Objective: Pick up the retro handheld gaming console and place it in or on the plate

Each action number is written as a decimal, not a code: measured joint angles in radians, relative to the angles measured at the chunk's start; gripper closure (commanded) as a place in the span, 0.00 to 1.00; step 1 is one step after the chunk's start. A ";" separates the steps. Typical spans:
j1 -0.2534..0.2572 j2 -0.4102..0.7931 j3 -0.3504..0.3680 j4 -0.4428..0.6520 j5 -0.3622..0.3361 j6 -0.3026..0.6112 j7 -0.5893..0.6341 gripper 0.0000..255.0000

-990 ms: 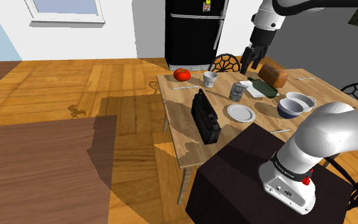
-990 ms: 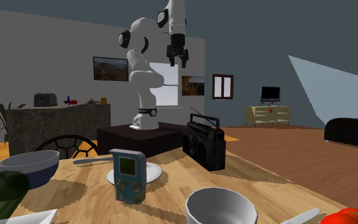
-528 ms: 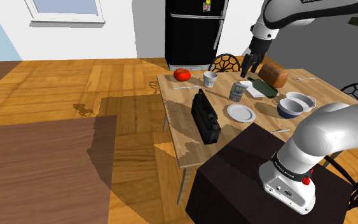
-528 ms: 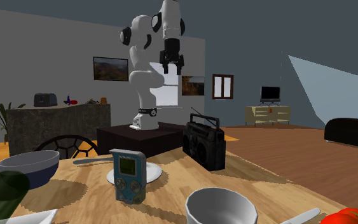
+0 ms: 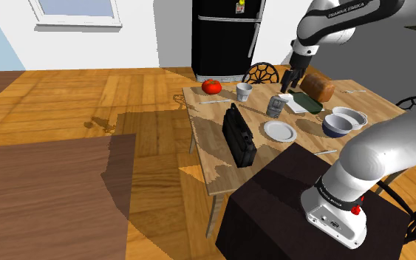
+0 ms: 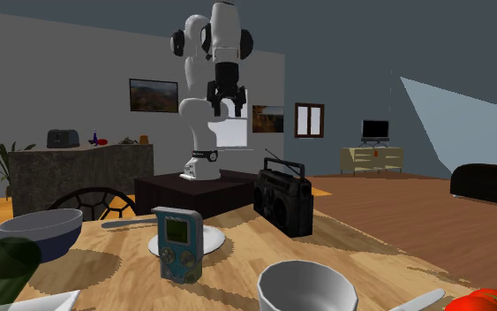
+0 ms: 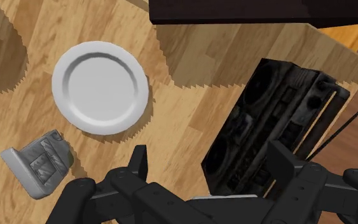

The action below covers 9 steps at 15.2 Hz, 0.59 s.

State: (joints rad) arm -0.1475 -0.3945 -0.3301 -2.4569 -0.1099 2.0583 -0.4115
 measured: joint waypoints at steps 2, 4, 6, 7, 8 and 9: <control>-0.004 0.065 -0.034 0.024 0.007 0.041 -0.044 0.00; -0.007 0.149 -0.071 0.062 0.026 0.085 -0.096 0.00; -0.011 0.206 -0.098 0.086 0.044 0.116 -0.139 0.00; -0.012 0.249 -0.111 0.107 0.062 0.135 -0.165 0.00; -0.017 0.291 -0.128 0.121 0.080 0.160 -0.198 0.00; -0.020 0.329 -0.139 0.142 0.099 0.173 -0.226 0.00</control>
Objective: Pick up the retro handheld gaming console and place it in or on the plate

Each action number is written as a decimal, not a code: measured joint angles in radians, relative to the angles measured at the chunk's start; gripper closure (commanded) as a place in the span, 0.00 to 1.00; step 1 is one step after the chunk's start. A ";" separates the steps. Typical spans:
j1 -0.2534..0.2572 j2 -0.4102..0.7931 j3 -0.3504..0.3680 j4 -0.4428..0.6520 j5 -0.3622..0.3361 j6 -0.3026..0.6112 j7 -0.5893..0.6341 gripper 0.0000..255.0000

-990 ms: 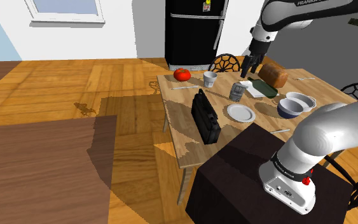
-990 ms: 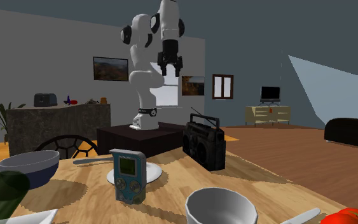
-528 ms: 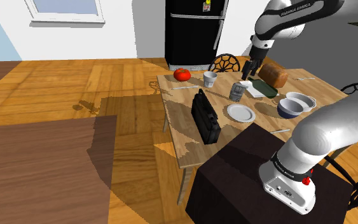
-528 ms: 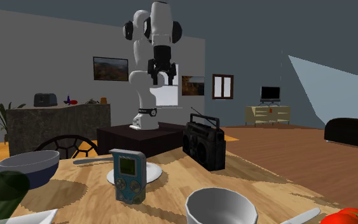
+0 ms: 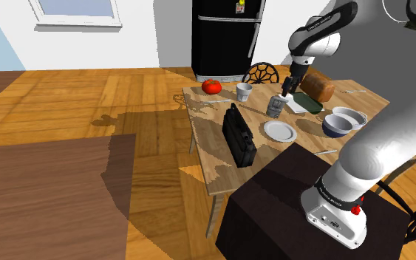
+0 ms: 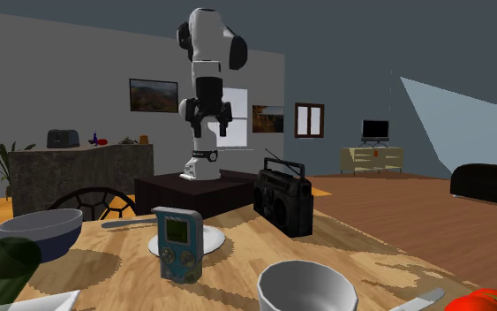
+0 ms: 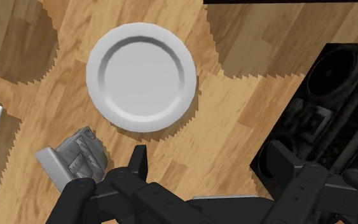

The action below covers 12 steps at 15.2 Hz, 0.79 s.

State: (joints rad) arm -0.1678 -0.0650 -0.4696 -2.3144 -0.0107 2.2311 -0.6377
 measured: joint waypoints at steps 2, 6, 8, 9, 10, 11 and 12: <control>-0.011 0.073 -0.019 0.046 0.040 0.019 -0.056 0.00; -0.052 0.235 -0.033 0.162 0.138 0.041 -0.170 0.00; -0.085 0.325 -0.028 0.229 0.192 0.050 -0.226 0.00; -0.100 0.362 -0.024 0.258 0.214 0.053 -0.248 0.00; -0.121 0.404 -0.020 0.299 0.236 0.048 -0.273 0.00; -0.137 0.433 -0.016 0.325 0.251 0.047 -0.291 0.00; -0.162 0.482 -0.008 0.372 0.274 0.044 -0.315 0.00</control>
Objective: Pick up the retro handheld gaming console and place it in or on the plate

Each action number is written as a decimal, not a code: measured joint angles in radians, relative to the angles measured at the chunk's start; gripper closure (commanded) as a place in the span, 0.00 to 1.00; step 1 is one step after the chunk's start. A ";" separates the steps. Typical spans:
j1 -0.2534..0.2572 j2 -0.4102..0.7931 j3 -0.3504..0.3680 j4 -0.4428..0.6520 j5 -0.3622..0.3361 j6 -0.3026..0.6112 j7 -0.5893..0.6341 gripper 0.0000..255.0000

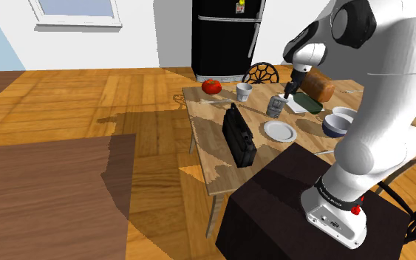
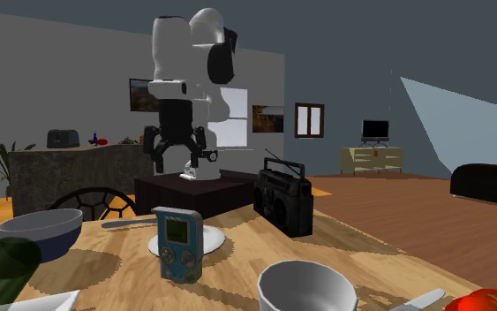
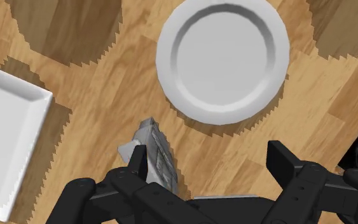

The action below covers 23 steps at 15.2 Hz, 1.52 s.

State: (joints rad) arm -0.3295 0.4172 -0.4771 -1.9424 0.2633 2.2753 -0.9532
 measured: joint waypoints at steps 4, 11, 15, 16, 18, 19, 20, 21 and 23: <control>-0.078 0.154 0.028 0.170 0.056 -0.028 -0.052 0.00; -0.136 0.281 0.060 0.269 0.098 -0.006 -0.089 0.00; -0.144 0.314 0.072 0.273 0.112 0.021 -0.096 0.00; -0.144 0.315 0.072 0.273 0.112 0.023 -0.096 0.00; -0.144 0.316 0.073 0.273 0.113 0.023 -0.096 0.00; -0.144 0.316 0.073 0.273 0.113 0.024 -0.096 0.00; -0.144 0.316 0.073 0.274 0.113 0.024 -0.096 0.00; -0.144 0.316 0.073 0.274 0.113 0.024 -0.096 1.00; -0.144 0.316 0.073 0.274 0.113 0.024 -0.096 1.00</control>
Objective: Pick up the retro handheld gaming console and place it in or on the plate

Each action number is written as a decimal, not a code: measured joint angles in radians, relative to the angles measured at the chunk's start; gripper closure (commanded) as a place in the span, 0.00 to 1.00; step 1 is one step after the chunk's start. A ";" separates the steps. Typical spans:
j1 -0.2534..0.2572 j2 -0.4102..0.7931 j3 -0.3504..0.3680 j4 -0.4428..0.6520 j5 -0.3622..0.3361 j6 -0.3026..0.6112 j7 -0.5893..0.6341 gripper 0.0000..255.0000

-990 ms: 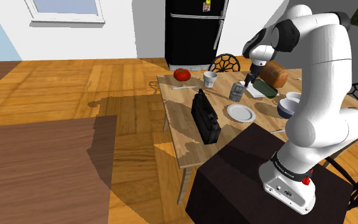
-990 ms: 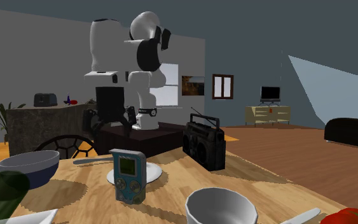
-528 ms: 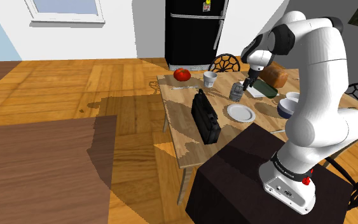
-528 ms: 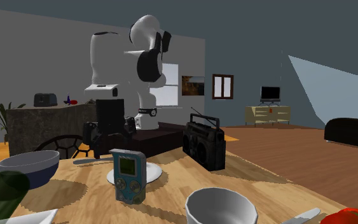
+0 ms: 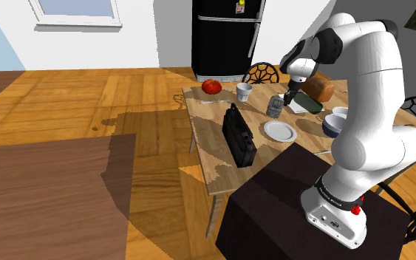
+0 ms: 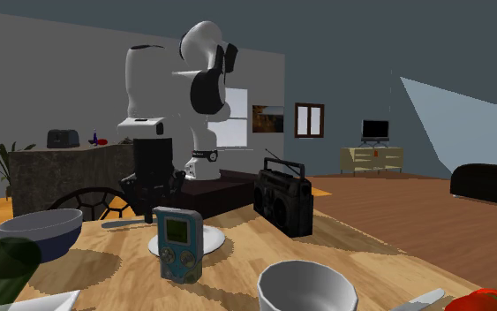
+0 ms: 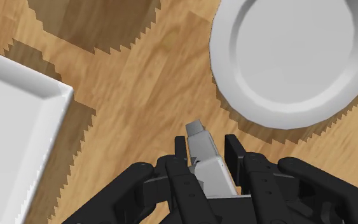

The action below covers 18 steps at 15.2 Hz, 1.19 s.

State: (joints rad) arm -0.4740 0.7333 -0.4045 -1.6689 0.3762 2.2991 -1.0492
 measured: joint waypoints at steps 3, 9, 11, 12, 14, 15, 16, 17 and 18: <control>0.000 0.000 0.000 0.000 0.000 0.000 0.000 1.00; 0.001 -0.004 -0.002 -0.001 -0.002 -0.004 0.001 1.00; 0.007 -0.020 -0.007 -0.004 -0.008 -0.016 0.007 1.00; 0.009 -0.030 -0.010 -0.007 -0.012 -0.023 0.008 1.00; 0.013 -0.046 -0.017 -0.007 -0.019 -0.039 0.011 1.00; 0.013 -0.053 -0.020 -0.003 -0.023 -0.048 0.012 1.00; 0.016 -0.062 -0.023 -0.002 -0.027 -0.058 0.016 1.00; 0.017 -0.069 -0.026 0.000 -0.031 -0.067 0.018 1.00; 0.020 -0.079 -0.029 -0.003 -0.035 -0.074 0.019 1.00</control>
State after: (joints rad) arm -0.4543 0.6538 -0.4337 -1.6722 0.3415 2.2251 -1.0298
